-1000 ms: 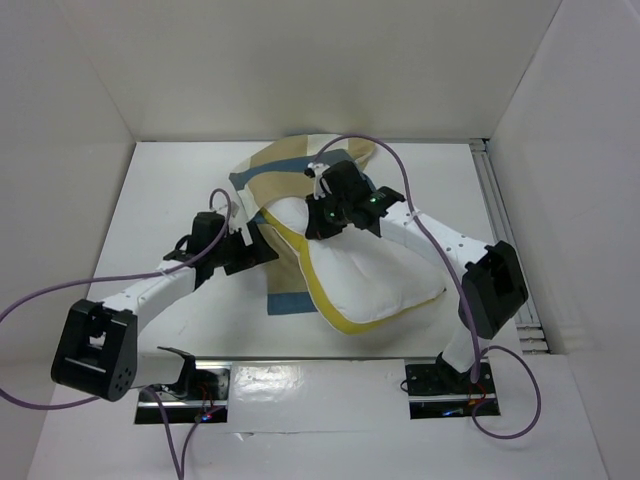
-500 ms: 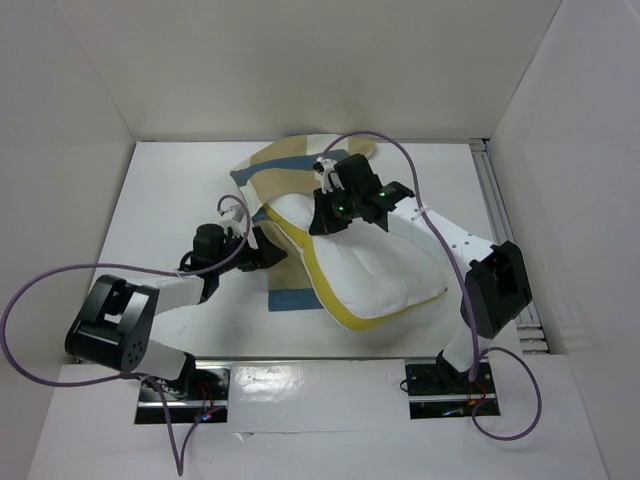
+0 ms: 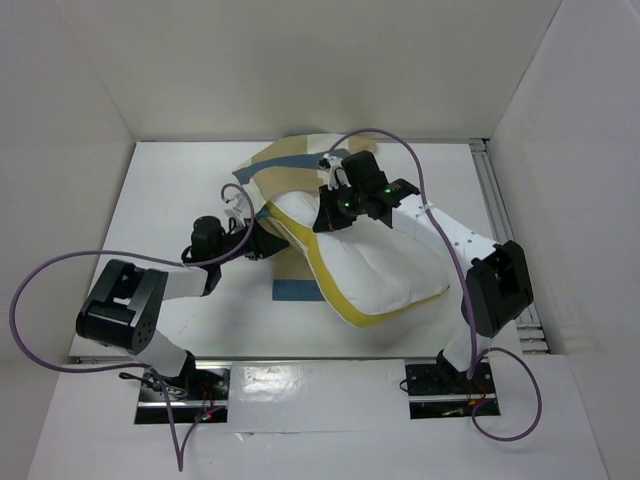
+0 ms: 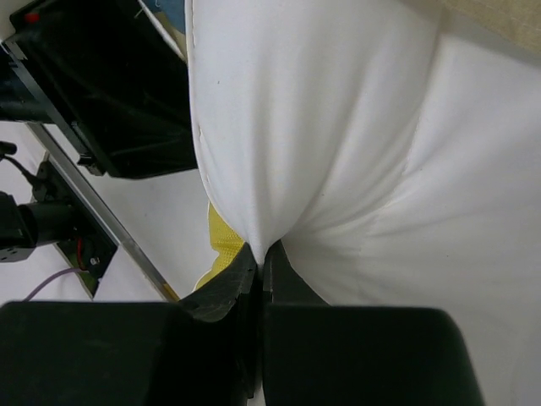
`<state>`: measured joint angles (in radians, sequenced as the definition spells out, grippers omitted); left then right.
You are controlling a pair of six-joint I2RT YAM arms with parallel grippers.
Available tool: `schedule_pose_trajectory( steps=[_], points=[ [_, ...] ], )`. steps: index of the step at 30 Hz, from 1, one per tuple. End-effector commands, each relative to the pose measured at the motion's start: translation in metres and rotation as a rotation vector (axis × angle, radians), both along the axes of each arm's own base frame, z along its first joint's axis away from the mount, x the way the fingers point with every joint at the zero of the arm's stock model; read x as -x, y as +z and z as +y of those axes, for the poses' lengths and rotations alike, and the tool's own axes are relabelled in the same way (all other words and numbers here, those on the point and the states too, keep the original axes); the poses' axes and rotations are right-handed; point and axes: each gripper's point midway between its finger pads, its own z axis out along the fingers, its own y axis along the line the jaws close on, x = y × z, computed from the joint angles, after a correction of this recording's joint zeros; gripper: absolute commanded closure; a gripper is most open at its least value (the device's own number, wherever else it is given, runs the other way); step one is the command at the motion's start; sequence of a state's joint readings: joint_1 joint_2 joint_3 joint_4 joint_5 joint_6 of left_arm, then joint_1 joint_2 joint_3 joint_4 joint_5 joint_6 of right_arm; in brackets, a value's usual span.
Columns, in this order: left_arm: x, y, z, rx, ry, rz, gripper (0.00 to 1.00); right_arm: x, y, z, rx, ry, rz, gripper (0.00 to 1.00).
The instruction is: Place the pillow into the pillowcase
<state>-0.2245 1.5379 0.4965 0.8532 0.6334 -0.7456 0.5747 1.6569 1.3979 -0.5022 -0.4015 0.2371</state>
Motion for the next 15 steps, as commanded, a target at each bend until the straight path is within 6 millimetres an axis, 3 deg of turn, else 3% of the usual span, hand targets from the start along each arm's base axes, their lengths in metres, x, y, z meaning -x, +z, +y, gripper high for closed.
schedule_pose_trajectory(
  steps=[1, 2, 3, 6, 9, 10, 11, 12, 14, 15],
  points=[
    [0.002, 0.03, -0.011, 0.07, -0.095, -0.094, 0.68, -0.005, 0.027, -0.004, -0.053, -0.012, -0.059, 1.0],
    [0.003, 0.03, -0.012, 0.071, -0.108, -0.083, 0.99, -0.005, 0.027, -0.004, -0.053, -0.012, -0.059, 1.0],
    [0.006, 0.026, -0.013, 0.065, -0.118, -0.039, 1.0, -0.005, 0.027, -0.004, -0.053, -0.012, -0.059, 1.0],
    [0.013, 0.045, -0.019, 0.072, -0.147, -0.063, 1.0, -0.013, 0.029, 0.0, -0.05, -0.041, -0.07, 1.0],
    [0.013, 0.09, -0.019, 0.081, -0.124, -0.147, 1.0, -0.039, 0.062, -0.002, -0.047, -0.103, -0.143, 1.0],
    [0.013, 0.108, -0.023, 0.079, -0.136, -0.169, 1.0, -0.045, 0.079, -0.002, -0.057, -0.118, -0.177, 1.0],
    [0.015, 0.123, -0.022, 0.084, -0.137, -0.198, 1.0, -0.052, 0.114, 0.0, -0.088, -0.125, -0.252, 1.0],
    [0.024, 0.146, -0.024, 0.096, -0.148, -0.253, 1.0, -0.057, 0.128, -0.004, -0.099, -0.142, -0.279, 1.0],
    [0.037, 0.159, -0.023, 0.089, -0.151, -0.257, 1.0, -0.056, 0.154, 0.001, -0.126, -0.126, -0.329, 1.0],
    [0.042, 0.161, -0.019, 0.088, -0.134, -0.261, 1.0, -0.053, 0.154, 0.005, -0.128, -0.117, -0.329, 1.0]
  ],
)
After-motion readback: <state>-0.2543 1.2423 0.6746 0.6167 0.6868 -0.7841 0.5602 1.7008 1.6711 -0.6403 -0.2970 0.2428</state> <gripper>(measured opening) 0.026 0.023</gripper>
